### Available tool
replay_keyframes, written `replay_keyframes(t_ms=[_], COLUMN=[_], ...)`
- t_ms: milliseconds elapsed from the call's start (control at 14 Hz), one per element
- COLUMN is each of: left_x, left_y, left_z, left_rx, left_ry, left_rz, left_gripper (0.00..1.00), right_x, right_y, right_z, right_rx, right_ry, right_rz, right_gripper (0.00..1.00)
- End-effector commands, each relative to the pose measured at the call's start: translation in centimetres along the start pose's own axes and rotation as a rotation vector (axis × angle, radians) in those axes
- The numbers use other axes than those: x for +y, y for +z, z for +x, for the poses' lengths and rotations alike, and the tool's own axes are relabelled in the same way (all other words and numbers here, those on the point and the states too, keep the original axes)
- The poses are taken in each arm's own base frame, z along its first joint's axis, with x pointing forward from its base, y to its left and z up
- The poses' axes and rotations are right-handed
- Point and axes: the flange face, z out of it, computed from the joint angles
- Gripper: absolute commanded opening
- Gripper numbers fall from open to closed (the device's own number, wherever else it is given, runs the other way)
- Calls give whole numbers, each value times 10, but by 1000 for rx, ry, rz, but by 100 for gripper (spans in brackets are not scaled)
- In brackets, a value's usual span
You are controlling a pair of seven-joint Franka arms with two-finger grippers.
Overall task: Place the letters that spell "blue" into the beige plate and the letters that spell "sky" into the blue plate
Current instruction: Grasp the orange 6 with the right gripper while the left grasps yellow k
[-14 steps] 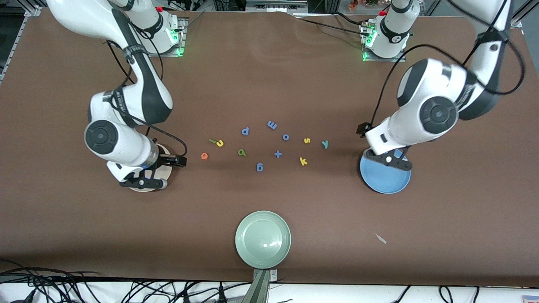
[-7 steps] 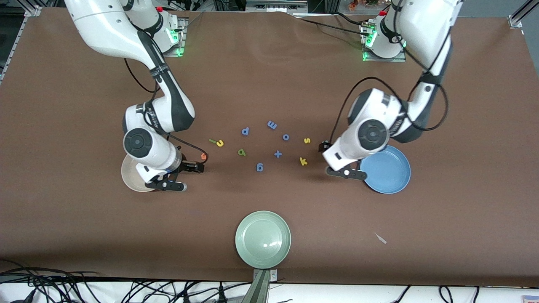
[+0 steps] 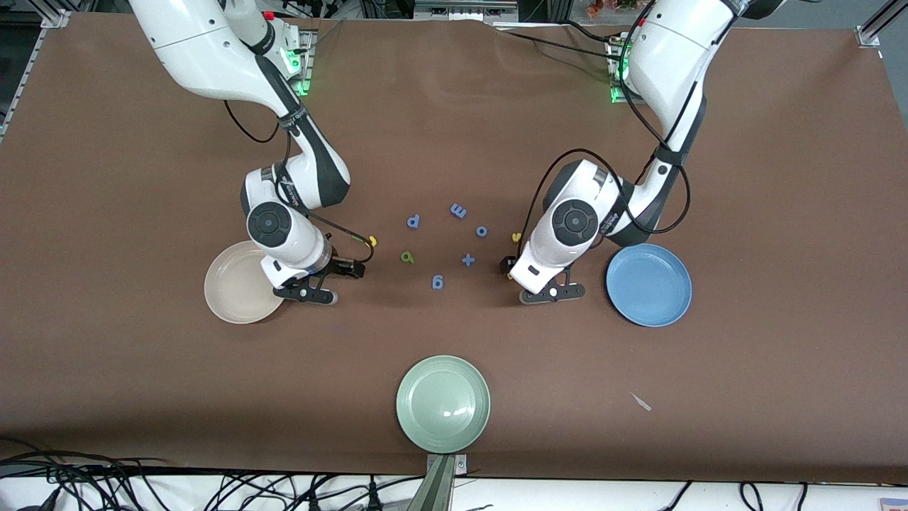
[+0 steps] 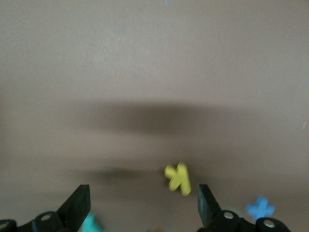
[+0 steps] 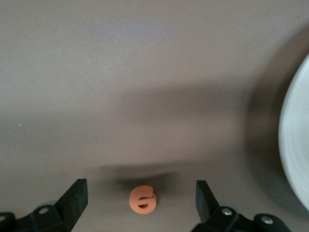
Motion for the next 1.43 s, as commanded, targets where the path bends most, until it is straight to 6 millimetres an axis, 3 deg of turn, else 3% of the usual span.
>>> replay_keyframes(t_ms=[0,286,501,645,788,931,1074,1218,1361], left_x=[24,32,34,31,31,27,22,0,-29], left_y=[20,38,49,53,51,43,18,-19,-47], left_z=[-8,-20,-24,-22,-21,-16,-11,-1,8], left_rx=[25,9,0,-3,0,8,28,-5,-67], left_ry=[-109,-104,-96,-81,-82,-90,-32,54,104], left_rz=[-19,-4,5,10,9,7,37,91,141], left_gripper=[97,80,62,34,15,11,11,11,12], right_x=[8,1,-1,-4,-4,-4,-4,-5,-5], right_y=[-3,5,10,15,20,21,23,28,26], right_z=[-14,-23,-24,-26,-27,-27,-26,-26,-26], right_rx=[-14,-19,-15,-11,-7,-7,4,7,8], right_ry=[18,35,31,25,24,23,22,21,22], right_rz=[2,1,2,3,5,5,11,12,13], right_gripper=[98,95,86,79,77,72,65,57,42])
